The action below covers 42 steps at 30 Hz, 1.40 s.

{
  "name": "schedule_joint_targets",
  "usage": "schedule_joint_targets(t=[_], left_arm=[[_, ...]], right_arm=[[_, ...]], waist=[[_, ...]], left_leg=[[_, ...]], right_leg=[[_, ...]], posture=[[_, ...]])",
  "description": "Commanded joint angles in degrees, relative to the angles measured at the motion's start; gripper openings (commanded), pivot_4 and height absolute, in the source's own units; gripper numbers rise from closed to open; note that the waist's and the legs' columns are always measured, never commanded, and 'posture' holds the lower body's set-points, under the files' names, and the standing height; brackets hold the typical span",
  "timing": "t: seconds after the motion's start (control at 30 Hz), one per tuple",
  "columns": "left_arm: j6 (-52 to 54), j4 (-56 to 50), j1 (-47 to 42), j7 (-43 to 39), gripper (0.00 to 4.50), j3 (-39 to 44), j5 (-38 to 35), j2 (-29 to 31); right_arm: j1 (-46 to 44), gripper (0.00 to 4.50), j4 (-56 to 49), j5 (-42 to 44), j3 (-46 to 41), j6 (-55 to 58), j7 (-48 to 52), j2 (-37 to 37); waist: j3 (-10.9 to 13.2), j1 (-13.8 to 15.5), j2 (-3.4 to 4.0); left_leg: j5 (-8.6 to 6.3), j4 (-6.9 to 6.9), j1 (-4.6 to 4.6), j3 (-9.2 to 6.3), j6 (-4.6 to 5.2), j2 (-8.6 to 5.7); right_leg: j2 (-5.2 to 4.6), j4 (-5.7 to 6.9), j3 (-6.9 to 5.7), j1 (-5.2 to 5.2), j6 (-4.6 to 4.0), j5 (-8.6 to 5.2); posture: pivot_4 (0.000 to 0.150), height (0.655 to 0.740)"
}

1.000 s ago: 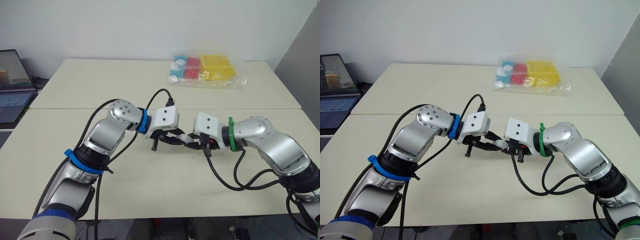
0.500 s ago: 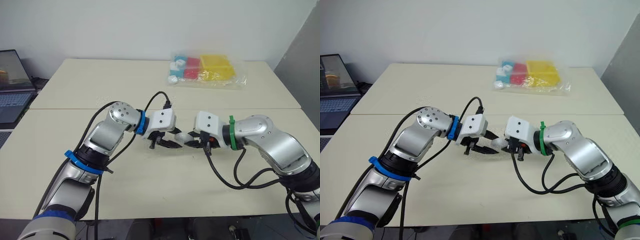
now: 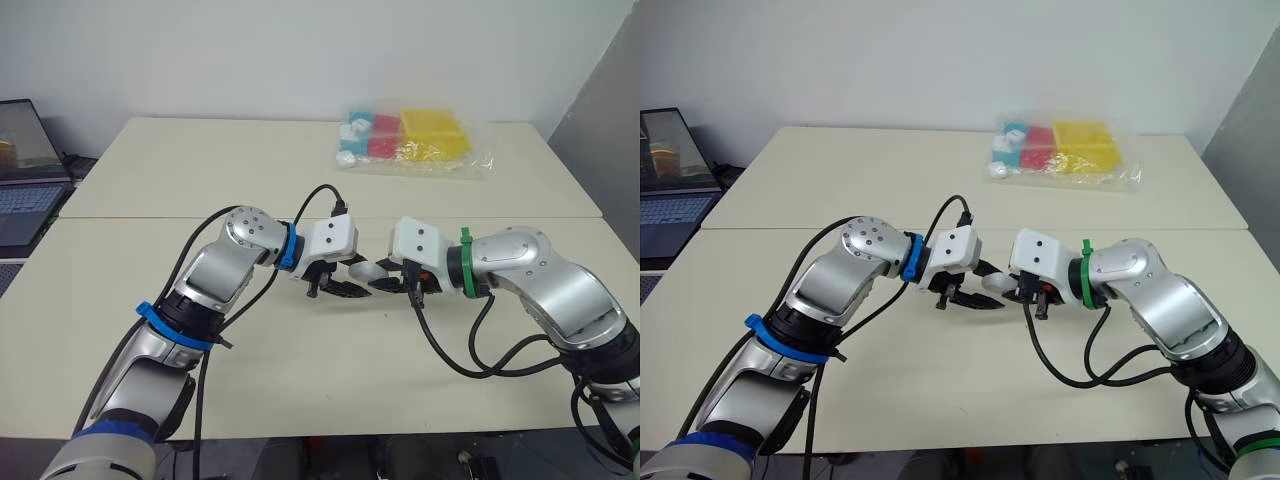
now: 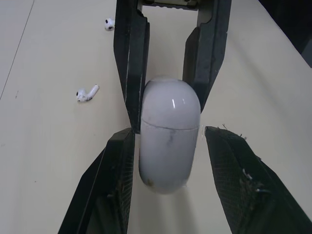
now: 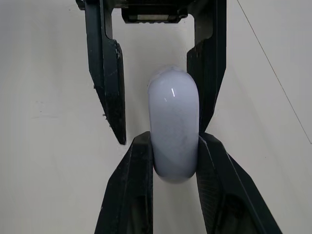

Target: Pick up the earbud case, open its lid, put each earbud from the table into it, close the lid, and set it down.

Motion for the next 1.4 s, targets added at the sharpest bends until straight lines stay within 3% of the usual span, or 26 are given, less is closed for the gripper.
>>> schedule_joint_targets(t=[0.03, 0.27, 0.5, 1.27, 1.4], left_arm=[[0.1, -1.8, -1.1, -0.5, 2.34, 1.7, -1.1, 0.5], [-0.4, -2.3, 0.0, -0.1, 2.34, 1.6, -1.0, 0.4], [0.3, -4.8, 1.3, -0.6, 0.75, 1.6, -1.8, 1.2], [-1.0, -4.7, 4.5, 1.4, 0.75, 1.3, -0.8, -0.4], [-0.6, -5.6, 4.9, 1.5, 0.75, 1.4, -1.1, -0.2]], right_arm=[[-0.1, 0.80, -0.8, -0.9, -0.9, -2.0, 0.8, -0.9], [0.4, 0.80, -0.9, -1.3, -0.8, -2.5, 1.2, -1.1], [1.0, 0.80, -1.0, -1.5, -0.8, -2.6, 1.2, -1.1], [0.1, 0.80, -1.1, -1.2, -1.2, -2.2, 1.3, -0.4], [0.0, 2.15, -0.8, -1.3, -1.3, -2.6, 1.4, -0.5]], waist=[[0.0, 0.0, 0.00], [0.0, 0.0, 0.00], [0.0, 0.0, 0.00], [0.0, 0.0, 0.00], [0.0, 0.0, 0.00]], left_leg=[[0.00, 0.00, 0.00, 0.00, 0.00, 0.00], [0.00, 0.00, 0.00, 0.01, 0.00, 0.00], [0.00, 0.00, 0.00, 0.01, 0.00, 0.00], [0.00, 0.01, 0.00, 0.01, 0.00, 0.00], [0.00, 0.01, 0.01, 0.01, 0.00, 0.00]], right_leg=[[0.00, 0.00, 0.00, 0.00, 0.00, 0.00], [0.00, 0.00, 0.00, 0.00, 0.00, 0.00], [0.00, 0.00, 0.01, 0.00, 0.00, 0.00], [0.00, 0.00, 0.01, 0.01, 0.00, 0.00], [0.00, 0.00, 0.01, 0.01, 0.00, 0.00]], posture=[[0.150, 0.7400], [0.150, 0.7400], [0.150, 0.7400], [0.150, 0.7400], [0.150, 0.7400]])
